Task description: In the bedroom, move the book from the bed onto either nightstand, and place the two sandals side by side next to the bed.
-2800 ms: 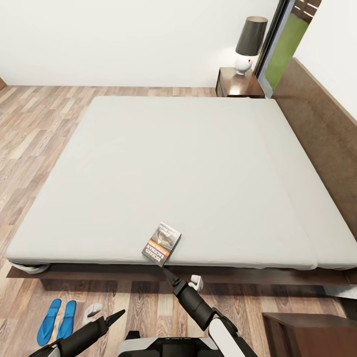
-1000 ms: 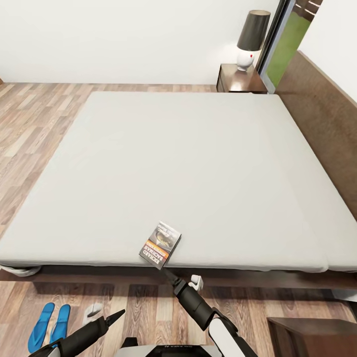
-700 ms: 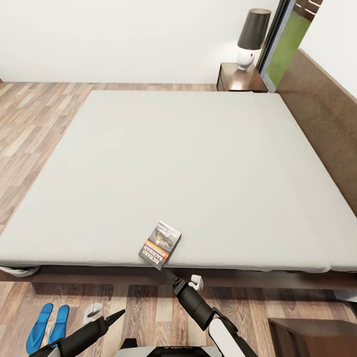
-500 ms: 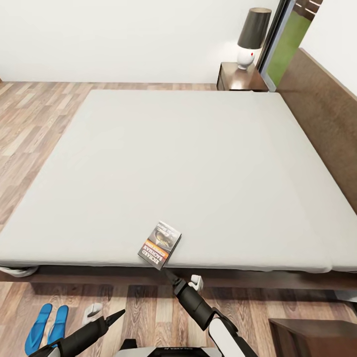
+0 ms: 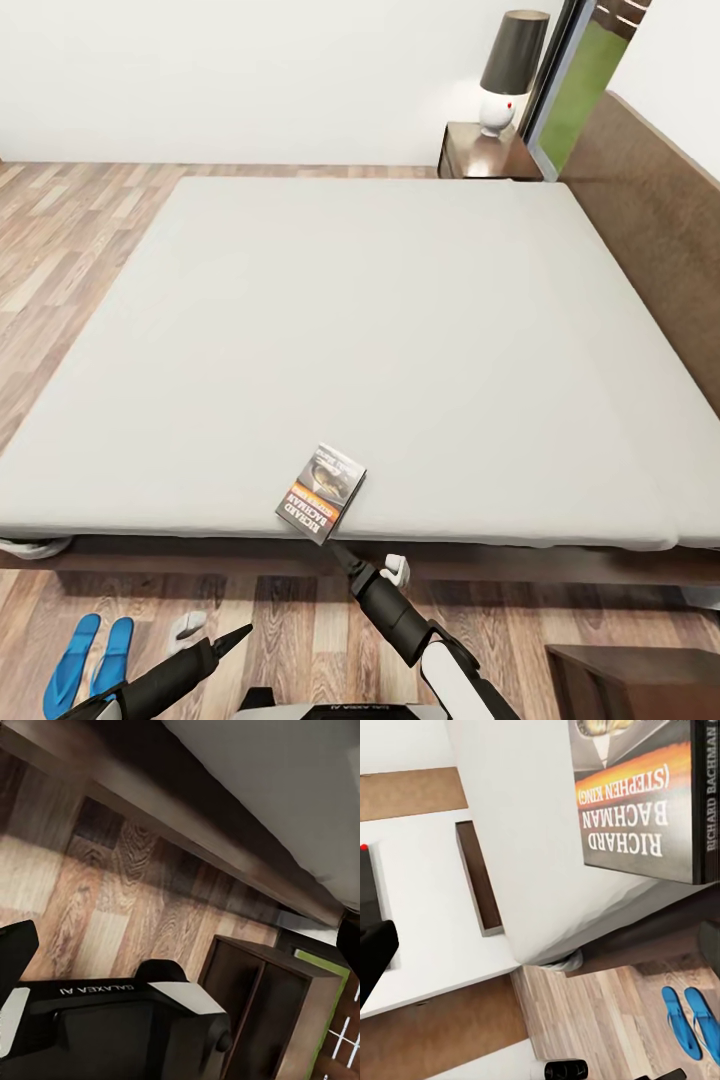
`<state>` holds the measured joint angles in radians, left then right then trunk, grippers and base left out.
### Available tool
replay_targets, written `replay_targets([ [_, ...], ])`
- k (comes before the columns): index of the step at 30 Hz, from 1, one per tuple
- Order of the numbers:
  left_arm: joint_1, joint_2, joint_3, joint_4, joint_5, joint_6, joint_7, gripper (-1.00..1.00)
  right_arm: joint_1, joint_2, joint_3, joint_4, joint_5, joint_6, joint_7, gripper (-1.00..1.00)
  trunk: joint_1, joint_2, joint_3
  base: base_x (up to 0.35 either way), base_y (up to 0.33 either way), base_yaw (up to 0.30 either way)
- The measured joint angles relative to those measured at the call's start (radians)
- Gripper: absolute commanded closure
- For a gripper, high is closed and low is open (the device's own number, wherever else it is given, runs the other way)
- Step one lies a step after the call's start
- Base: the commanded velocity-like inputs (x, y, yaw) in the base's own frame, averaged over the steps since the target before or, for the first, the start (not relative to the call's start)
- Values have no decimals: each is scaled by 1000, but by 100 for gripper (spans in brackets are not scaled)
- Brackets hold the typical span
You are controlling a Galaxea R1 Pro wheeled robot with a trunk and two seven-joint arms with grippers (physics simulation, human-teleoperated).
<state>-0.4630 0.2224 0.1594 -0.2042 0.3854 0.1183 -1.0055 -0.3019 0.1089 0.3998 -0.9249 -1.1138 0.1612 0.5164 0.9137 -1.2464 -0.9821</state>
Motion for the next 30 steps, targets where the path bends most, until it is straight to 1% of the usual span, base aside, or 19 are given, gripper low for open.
replay_targets([
  [30,0,0,0,0,0,0,0,-100,0,0,0,0,0,0,0,-100,115,-210,-94,0,0,0],
])
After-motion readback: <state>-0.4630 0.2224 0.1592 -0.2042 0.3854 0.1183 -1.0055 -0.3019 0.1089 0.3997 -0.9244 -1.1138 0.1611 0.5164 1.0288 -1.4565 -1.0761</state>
